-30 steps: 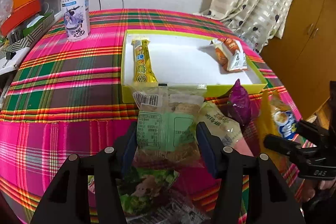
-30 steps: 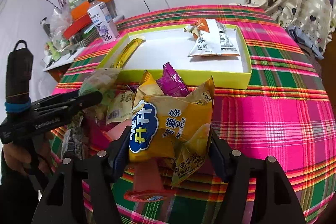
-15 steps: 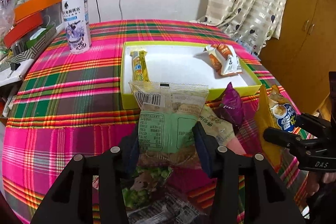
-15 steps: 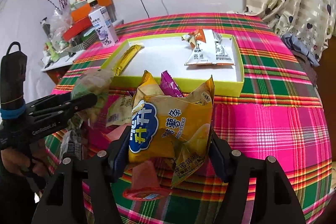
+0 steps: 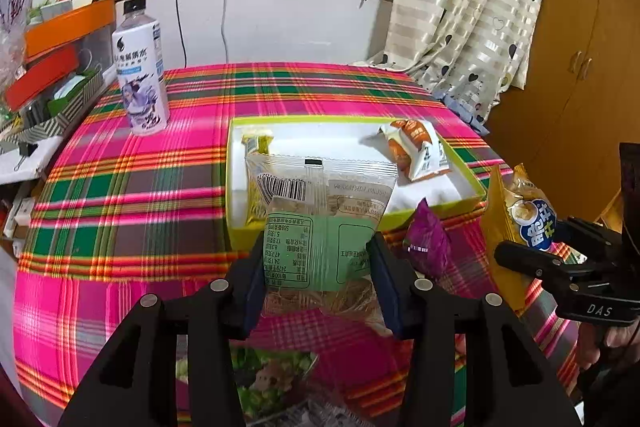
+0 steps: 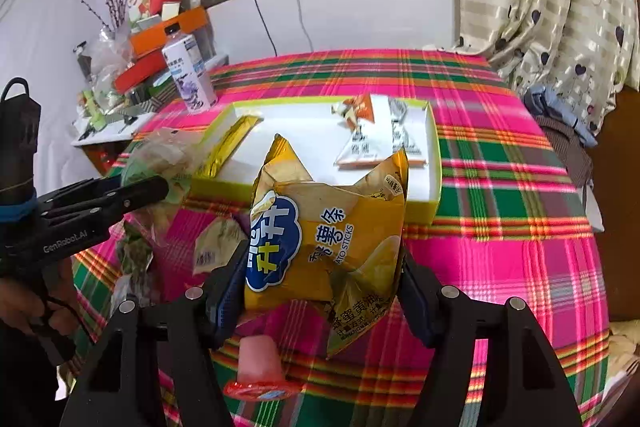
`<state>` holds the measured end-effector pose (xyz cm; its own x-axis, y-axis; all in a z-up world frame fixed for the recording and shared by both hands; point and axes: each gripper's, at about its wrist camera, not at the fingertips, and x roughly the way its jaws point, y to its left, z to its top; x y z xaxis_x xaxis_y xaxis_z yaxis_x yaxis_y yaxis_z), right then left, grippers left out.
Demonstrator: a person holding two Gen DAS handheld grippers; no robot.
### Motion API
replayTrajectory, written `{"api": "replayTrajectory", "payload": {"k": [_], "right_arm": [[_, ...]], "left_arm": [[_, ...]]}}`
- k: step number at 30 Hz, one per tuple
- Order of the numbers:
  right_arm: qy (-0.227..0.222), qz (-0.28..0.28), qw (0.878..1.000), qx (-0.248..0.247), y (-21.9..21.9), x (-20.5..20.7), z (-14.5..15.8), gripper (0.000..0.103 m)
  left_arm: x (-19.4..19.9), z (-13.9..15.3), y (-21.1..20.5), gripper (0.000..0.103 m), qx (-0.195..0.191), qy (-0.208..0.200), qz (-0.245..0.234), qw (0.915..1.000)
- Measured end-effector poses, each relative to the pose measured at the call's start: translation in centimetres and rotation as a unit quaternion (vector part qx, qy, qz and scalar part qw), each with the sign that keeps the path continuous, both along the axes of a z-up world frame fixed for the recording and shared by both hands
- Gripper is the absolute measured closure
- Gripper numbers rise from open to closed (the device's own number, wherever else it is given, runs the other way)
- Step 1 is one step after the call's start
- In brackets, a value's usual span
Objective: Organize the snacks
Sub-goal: 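Carry the bread bag and chip bag into the white box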
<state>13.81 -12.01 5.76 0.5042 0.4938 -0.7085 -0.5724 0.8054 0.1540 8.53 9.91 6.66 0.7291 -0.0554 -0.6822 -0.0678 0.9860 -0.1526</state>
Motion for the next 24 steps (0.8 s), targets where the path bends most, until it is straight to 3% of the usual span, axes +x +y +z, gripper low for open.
{"api": "replayTrajectory", "payload": {"k": [12,24], "right_arm": [[-0.016,-0.002,1.0,-0.003,0.3,2.4,0.9,0.036],[-0.015,-0.03,0.999,-0.008,-0.5,6.5,0.5,0.036]], "left_arm": [[2.6,0.7,-0.4,0.055,0.005,-0.004,-0.009,0.9999],[5.9,-0.4,-0.2,0.055,0.002,0.01,-0.013,0.9999]]}}
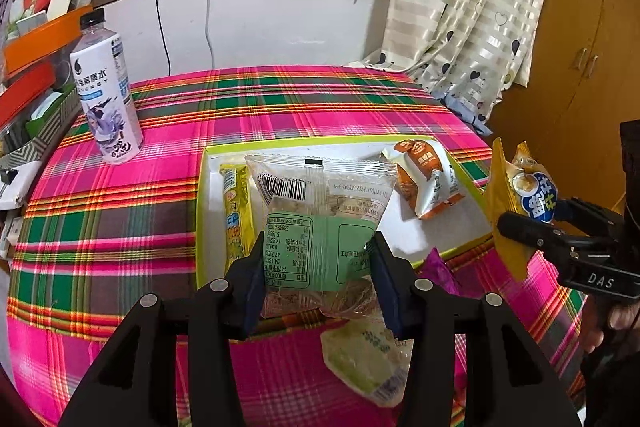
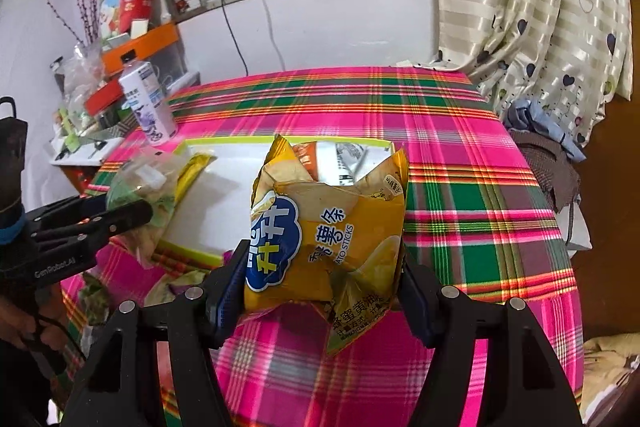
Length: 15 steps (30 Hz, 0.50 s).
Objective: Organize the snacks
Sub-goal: 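Carry the bread bag and chip bag into the white box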
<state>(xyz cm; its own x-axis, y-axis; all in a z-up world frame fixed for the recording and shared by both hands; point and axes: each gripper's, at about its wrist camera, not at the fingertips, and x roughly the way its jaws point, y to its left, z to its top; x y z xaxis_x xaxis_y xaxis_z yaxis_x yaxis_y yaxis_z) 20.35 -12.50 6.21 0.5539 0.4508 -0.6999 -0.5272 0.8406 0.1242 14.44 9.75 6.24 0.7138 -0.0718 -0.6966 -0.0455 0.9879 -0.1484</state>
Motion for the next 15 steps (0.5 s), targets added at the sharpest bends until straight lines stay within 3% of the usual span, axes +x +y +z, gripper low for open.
{"api": "replayTrajectory", "payload": {"k": [15], "right_arm": [[0.019,0.023,0.999,-0.011,3.0,4.7,-2.8,0.036]], "left_arm": [[2.3,-1.0,0.4,0.055,-0.003,0.011,-0.003,0.9999]]}}
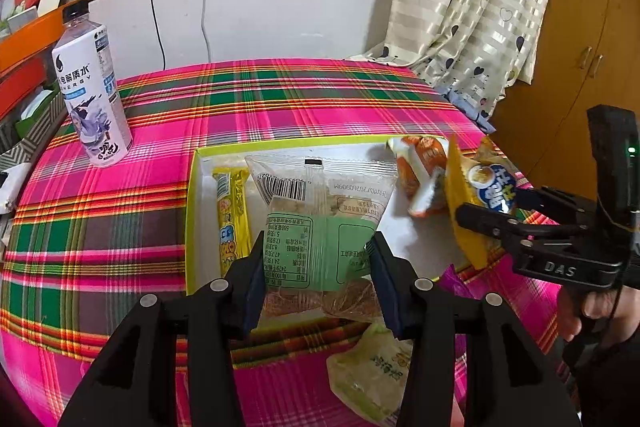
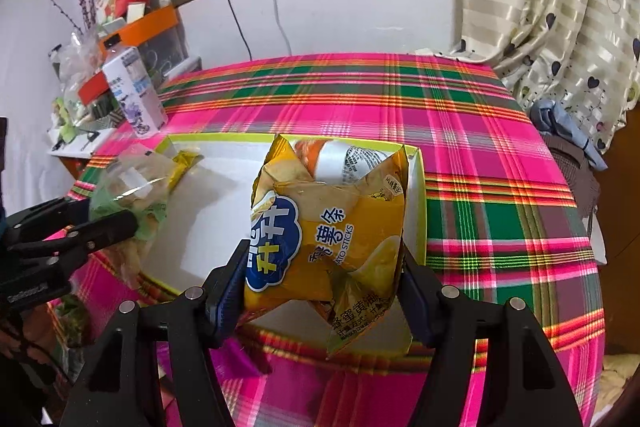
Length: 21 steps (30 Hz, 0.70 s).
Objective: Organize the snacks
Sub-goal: 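Carry the bread bag and chip bag into the white box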
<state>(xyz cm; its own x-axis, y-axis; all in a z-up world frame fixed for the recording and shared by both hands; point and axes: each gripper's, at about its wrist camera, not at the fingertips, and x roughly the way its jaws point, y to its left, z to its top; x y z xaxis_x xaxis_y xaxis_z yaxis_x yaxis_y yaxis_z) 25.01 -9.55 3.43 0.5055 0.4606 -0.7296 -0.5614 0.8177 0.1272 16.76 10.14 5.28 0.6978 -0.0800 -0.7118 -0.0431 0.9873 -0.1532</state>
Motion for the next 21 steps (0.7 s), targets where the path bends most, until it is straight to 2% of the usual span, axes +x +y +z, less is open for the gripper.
{"api": "replayTrajectory", "payload": {"k": [7,13,17,21], "right_arm": [[0.017,-0.014,1.0,0.013,-1.0,0.6,-0.9,0.034],[-0.015,-0.012,1.0,0.013,-1.3,-0.3,0.4,0.027],[-0.015,-0.011,1.0,0.003,-1.3,0.0,0.0,0.025],[-0.031,-0.014,0.999,0.024,-1.9,-0.7,0.8,0.025]], "left_arm": [[0.7,-0.3,-0.1,0.055,0.0,0.002,-0.001,1.0],[1.7,-0.4,-0.6,0.055,0.007,0.001,0.0,1.0],[2.5,-0.5,-0.7,0.055,0.013,0.001,0.004,0.9999],[3.3,-0.8,-0.6,0.054,0.02,0.002,0.01,0.9998]]}}
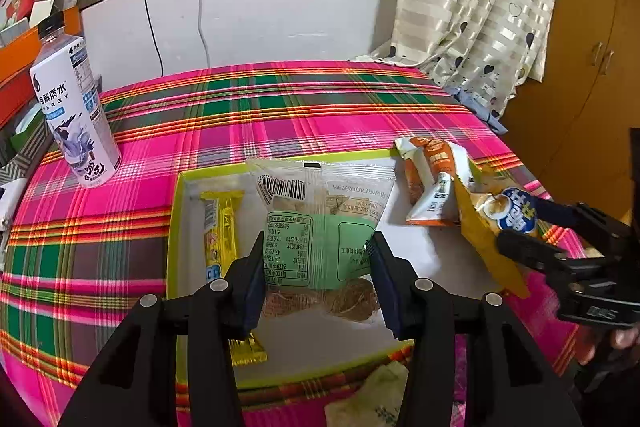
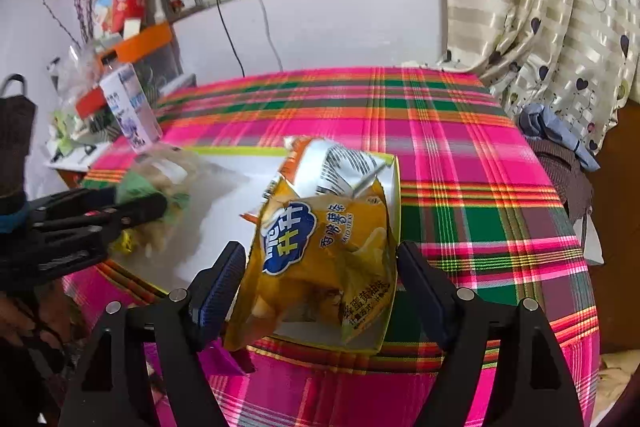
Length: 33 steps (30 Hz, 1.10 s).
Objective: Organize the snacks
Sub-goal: 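Carry the bread bag and chip bag into the white box, then open both tools and withdraw them toward the remaining snacks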
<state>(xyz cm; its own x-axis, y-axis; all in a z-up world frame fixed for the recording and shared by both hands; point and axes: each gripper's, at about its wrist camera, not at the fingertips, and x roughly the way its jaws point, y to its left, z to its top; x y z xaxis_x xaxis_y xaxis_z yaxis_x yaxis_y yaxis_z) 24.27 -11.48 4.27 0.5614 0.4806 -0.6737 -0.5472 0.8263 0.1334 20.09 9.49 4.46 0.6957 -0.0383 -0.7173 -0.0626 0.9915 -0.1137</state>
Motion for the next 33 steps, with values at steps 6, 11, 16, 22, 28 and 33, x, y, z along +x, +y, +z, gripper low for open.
{"api": "replayTrajectory", "payload": {"k": [6,11,16,22,28,33], "right_arm": [[-0.023,0.007,1.0,0.016,-0.1,-0.9,1.3,0.025],[-0.018,0.009,1.0,0.016,0.1,-0.9,1.4,0.025],[-0.013,0.01,1.0,0.018,0.1,-1.3,1.3,0.025],[-0.014,0.007,1.0,0.018,-0.1,-1.9,1.5,0.025],[-0.011,0.002,1.0,0.02,-0.6,-2.4,1.6,0.025],[-0.006,0.004,1.0,0.023,-0.8,-2.8,1.5,0.025]], "left_arm": [[1.7,-0.8,0.6,0.054,-0.01,0.012,0.015,0.9998],[2.0,-1.0,1.4,0.051,-0.028,0.008,0.033,0.999],[1.8,-0.7,2.1,0.05,-0.035,-0.004,0.049,0.9982],[-0.1,0.5,2.0,0.05,-0.025,-0.021,0.044,0.9985],[-2.2,1.2,1.6,0.05,-0.023,-0.027,0.037,0.9987],[-3.5,1.8,0.7,0.08,-0.026,-0.035,0.024,0.9988]]}}
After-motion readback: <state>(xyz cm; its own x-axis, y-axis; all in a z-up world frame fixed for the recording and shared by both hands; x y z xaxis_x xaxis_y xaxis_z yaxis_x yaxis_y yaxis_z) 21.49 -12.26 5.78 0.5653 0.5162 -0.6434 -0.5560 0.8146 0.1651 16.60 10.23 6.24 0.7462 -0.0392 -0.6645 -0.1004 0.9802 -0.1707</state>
